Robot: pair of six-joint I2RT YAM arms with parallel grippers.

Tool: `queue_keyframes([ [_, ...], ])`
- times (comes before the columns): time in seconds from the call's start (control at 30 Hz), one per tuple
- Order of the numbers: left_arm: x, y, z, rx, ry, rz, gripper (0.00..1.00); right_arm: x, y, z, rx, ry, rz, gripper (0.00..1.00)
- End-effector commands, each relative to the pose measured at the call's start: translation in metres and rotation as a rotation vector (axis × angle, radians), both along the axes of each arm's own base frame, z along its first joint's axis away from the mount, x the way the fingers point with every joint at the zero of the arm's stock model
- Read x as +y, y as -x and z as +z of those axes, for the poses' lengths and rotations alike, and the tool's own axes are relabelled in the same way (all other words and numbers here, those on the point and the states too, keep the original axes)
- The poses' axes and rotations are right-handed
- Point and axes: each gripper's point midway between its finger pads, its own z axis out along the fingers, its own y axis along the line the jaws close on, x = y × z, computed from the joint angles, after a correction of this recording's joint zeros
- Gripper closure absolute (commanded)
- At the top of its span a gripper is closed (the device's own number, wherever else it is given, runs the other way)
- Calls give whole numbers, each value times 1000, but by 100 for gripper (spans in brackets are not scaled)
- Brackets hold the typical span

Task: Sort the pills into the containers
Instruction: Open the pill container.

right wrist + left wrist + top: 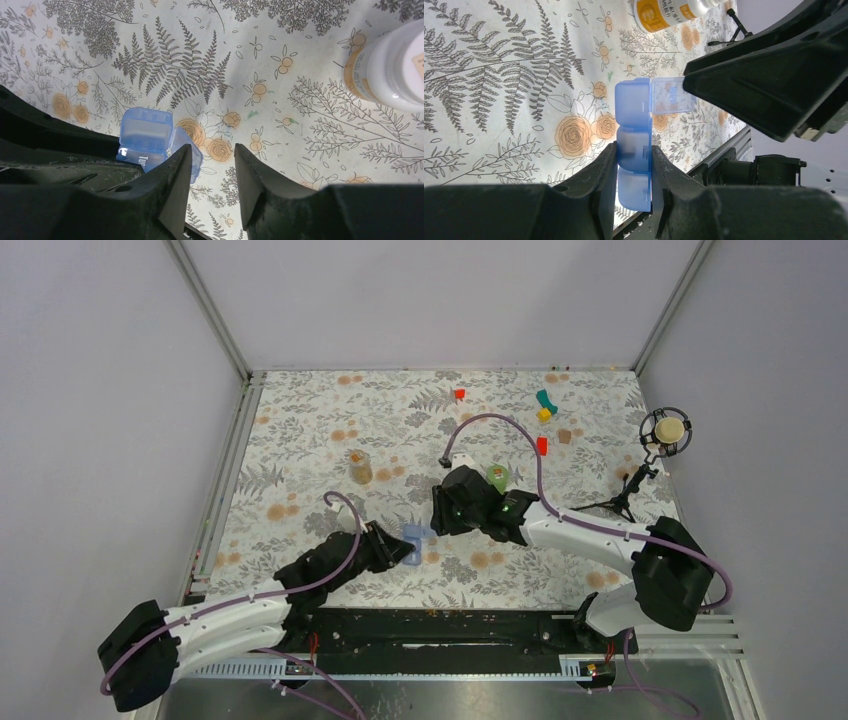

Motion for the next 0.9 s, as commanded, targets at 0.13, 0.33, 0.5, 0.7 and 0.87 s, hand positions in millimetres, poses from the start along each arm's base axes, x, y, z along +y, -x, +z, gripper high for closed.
queue_keyframes([
  [0.13, -10, -11, 47, -86, 109, 11, 100, 0, -2, 0, 1, -58, -33, 60],
  [0.33, -8, -10, 47, -84, 116, 15, 100, -1, -2, 10, -17, -168, -40, 44],
  [0.5, -7, -9, 50, -86, 124, 14, 100, 0, 0, 24, -14, -332, -37, 31],
  [0.7, -8, -7, 53, -86, 136, 5, 100, 3, 4, 44, -29, -521, -14, 25],
  [0.87, -13, -4, 60, -107, 159, -28, 100, 9, 4, 48, 15, -603, 4, 30],
])
